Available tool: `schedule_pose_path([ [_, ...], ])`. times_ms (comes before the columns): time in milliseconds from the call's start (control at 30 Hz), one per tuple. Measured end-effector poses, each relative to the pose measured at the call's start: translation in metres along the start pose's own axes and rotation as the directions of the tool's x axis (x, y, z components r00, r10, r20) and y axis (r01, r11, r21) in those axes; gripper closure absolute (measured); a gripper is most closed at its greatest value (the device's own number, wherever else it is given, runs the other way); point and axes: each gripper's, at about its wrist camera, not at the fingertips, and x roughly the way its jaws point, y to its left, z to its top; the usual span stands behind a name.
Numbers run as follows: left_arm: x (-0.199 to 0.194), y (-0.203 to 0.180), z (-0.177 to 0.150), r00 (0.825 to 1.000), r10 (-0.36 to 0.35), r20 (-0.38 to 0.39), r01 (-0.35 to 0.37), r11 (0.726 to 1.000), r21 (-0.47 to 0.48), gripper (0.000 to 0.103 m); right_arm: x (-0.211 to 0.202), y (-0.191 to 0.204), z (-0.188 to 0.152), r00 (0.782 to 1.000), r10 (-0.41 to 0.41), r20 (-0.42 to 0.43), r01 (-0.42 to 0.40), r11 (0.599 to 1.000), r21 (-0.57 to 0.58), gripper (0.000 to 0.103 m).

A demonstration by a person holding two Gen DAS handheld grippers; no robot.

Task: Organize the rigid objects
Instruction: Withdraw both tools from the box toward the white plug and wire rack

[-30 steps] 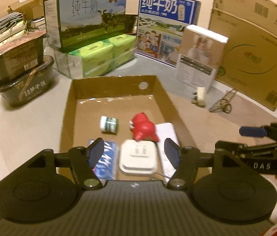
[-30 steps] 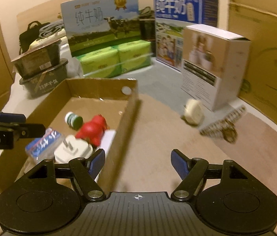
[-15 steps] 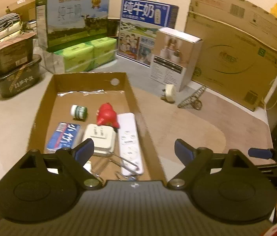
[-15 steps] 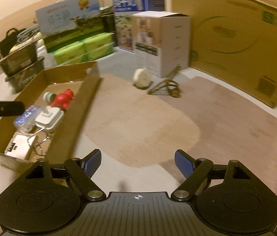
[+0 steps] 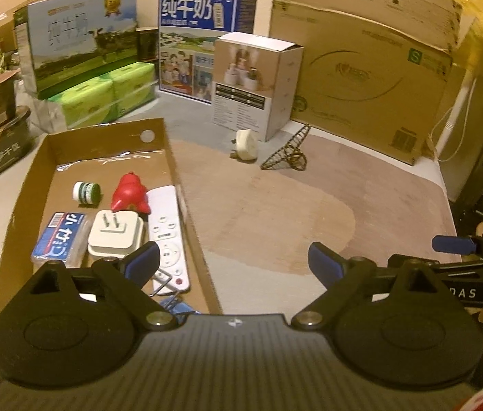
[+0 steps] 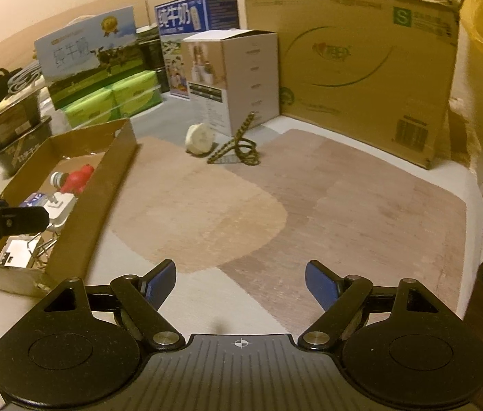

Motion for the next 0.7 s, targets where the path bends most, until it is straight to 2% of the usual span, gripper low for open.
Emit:
schedule_pose_path([
  [500, 0.021, -0.013, 0.018, 0.999, -0.036, -0.012, 0.037, 0.995, 0.093, 0.011, 0.003, -0.02, 0.005, 1.0, -0.009, 0.005, 0.009, 1.0, 0.015, 0.021],
  [700, 0.038, -0.012, 0.039, 0.999, -0.05, 0.0, 0.049, 0.982, 0.184, 0.011, 0.014, -0.031, 0.015, 1.0, 0.021, 0.022, -0.02, 1.0, -0.015, 0.021],
])
